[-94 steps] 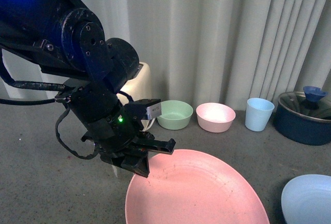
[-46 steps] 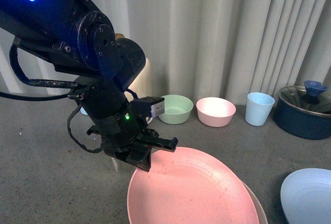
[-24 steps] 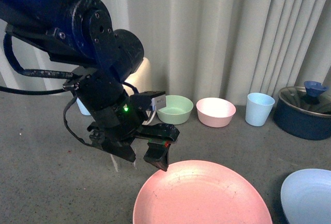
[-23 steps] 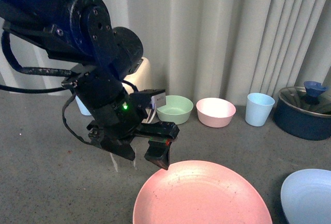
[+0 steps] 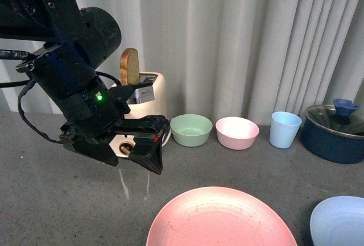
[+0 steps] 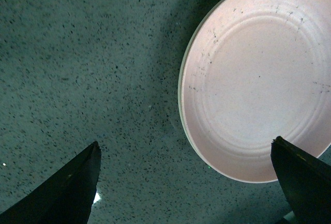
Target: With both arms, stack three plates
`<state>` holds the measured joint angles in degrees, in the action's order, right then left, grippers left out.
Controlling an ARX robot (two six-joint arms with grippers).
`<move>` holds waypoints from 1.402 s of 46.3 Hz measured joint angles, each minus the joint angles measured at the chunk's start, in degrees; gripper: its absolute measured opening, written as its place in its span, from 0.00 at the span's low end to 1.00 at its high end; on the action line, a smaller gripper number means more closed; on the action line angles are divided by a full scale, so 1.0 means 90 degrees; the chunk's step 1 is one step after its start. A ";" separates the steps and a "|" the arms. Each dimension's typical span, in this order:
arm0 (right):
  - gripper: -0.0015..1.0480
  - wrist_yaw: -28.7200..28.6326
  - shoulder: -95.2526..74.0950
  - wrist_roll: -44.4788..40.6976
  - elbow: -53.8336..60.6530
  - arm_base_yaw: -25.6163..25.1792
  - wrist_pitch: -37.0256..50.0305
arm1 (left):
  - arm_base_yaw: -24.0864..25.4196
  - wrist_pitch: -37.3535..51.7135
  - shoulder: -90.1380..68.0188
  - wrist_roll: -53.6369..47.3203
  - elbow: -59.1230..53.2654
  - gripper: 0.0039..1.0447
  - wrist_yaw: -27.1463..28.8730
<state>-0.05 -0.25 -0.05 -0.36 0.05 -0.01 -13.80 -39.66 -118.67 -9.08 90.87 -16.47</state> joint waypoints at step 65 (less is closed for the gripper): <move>0.93 0.0002 0.0000 0.0000 0.0000 0.0000 0.0000 | 0.1532 0.9493 0.7118 0.0993 -0.9175 0.03 0.1834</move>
<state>-0.03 -0.25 -0.05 -0.36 0.05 -0.01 -0.01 45.78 -54.61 -0.14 8.29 0.03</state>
